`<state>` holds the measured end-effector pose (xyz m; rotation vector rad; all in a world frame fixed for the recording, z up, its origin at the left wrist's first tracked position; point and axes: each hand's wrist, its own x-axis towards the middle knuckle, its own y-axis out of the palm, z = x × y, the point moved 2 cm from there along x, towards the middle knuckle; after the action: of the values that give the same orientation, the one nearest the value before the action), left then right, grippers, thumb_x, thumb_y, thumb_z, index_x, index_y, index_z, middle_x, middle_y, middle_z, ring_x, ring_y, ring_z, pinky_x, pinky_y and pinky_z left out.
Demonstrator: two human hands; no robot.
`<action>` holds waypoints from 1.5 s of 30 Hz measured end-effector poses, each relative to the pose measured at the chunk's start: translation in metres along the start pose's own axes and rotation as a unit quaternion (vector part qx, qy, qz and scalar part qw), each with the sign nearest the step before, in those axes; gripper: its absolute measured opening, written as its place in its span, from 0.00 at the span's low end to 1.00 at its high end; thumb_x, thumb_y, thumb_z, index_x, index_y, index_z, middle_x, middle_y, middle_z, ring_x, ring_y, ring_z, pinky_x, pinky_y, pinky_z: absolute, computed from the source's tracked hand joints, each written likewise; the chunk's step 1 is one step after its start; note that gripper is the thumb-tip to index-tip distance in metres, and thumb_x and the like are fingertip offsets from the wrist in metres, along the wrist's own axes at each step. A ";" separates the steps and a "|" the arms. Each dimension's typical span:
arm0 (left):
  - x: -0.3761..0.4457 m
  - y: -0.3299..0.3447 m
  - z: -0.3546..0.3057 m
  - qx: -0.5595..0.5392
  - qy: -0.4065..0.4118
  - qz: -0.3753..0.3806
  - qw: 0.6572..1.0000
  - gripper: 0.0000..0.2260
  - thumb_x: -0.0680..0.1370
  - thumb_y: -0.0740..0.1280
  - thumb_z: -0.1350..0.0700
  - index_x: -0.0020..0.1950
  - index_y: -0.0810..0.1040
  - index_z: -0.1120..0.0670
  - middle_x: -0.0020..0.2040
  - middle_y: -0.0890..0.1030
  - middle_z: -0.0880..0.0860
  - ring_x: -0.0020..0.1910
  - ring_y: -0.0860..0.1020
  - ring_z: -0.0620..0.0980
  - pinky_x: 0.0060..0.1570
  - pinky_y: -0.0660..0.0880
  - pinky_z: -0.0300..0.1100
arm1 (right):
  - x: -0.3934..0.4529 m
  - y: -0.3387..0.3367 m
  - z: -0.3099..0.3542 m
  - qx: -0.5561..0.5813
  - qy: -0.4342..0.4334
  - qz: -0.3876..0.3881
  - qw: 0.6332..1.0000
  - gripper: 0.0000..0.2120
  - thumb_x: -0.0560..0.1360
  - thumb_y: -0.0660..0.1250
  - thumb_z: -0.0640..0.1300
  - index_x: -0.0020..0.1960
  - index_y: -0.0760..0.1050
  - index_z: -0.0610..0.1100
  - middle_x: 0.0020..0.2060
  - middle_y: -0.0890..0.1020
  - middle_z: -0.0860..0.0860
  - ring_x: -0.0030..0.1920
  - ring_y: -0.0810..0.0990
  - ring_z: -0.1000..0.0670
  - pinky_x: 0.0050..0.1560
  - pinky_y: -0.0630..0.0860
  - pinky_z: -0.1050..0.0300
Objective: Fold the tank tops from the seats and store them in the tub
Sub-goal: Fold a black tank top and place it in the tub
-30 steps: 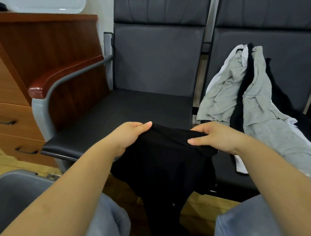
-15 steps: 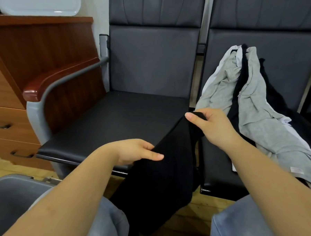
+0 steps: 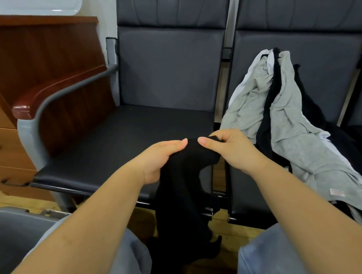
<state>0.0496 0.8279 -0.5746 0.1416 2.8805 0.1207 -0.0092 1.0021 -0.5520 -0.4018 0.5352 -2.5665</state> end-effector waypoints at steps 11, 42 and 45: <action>0.006 0.008 0.011 0.124 0.091 -0.074 0.985 0.08 0.81 0.62 0.52 0.51 0.79 0.53 0.42 0.82 0.46 0.45 0.79 0.45 0.52 0.73 0.43 | -0.009 0.006 0.015 0.324 0.091 0.110 0.935 0.09 0.71 0.65 0.43 0.50 0.79 0.44 0.43 0.86 0.46 0.44 0.85 0.50 0.43 0.81 0.59; -0.042 -0.018 -0.001 0.241 -0.081 -0.083 0.964 0.11 0.82 0.60 0.51 0.60 0.77 0.54 0.54 0.81 0.48 0.58 0.78 0.50 0.56 0.71 0.43 | -0.038 -0.038 0.058 0.138 -0.013 -0.085 0.987 0.15 0.74 0.66 0.30 0.55 0.78 0.45 0.41 0.86 0.51 0.46 0.84 0.57 0.50 0.79 0.65; -0.054 -0.017 -0.005 0.102 -0.085 -0.031 0.991 0.10 0.78 0.67 0.51 0.57 0.80 0.53 0.52 0.84 0.51 0.54 0.81 0.50 0.53 0.75 0.43 | -0.039 -0.051 0.054 0.079 0.010 -0.141 0.987 0.09 0.74 0.67 0.28 0.47 0.79 0.41 0.31 0.83 0.47 0.29 0.81 0.58 0.35 0.77 0.69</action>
<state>0.0982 0.8048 -0.5577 0.0959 2.7181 -0.1892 0.0234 1.0468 -0.4889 -0.4236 0.2958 -2.8620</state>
